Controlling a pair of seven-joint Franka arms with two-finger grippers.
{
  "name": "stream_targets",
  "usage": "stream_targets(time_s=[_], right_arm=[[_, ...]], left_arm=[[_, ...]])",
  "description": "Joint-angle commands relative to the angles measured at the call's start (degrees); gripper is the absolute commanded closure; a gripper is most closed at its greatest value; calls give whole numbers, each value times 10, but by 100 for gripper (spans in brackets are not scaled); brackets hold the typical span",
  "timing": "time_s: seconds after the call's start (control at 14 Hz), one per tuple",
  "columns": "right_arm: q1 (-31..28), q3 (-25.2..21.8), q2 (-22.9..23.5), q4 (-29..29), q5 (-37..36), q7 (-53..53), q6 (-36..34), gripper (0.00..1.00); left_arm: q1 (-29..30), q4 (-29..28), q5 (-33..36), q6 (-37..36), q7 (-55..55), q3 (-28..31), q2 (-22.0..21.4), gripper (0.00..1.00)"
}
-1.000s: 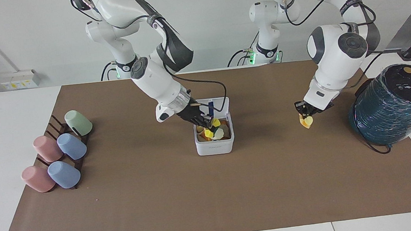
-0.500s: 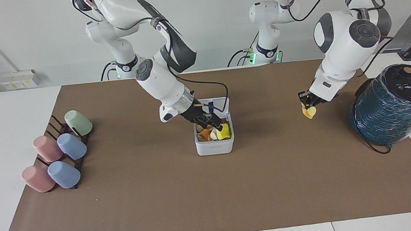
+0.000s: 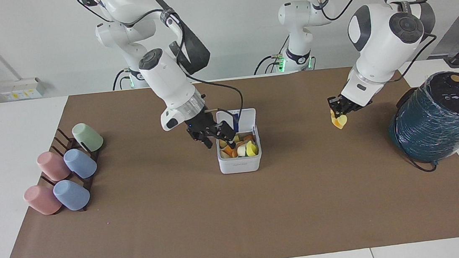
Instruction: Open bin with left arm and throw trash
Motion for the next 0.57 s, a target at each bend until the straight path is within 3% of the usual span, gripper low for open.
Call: stream_targets(time_s=[0.0, 0.14, 0.5], right_arm=[[-42, 4, -27, -4, -144, -12, -40, 0], [-67, 5, -47, 1, -180, -43, -91, 0], [-134, 6, -114, 11, -172, -165, -211, 0]], left_arm=[[-47, 2, -27, 54, -107, -1, -3, 100], [-85, -17, -29, 110, -184, -3, -4, 100], [-156, -47, -47, 223, -281, -3, 8, 100]])
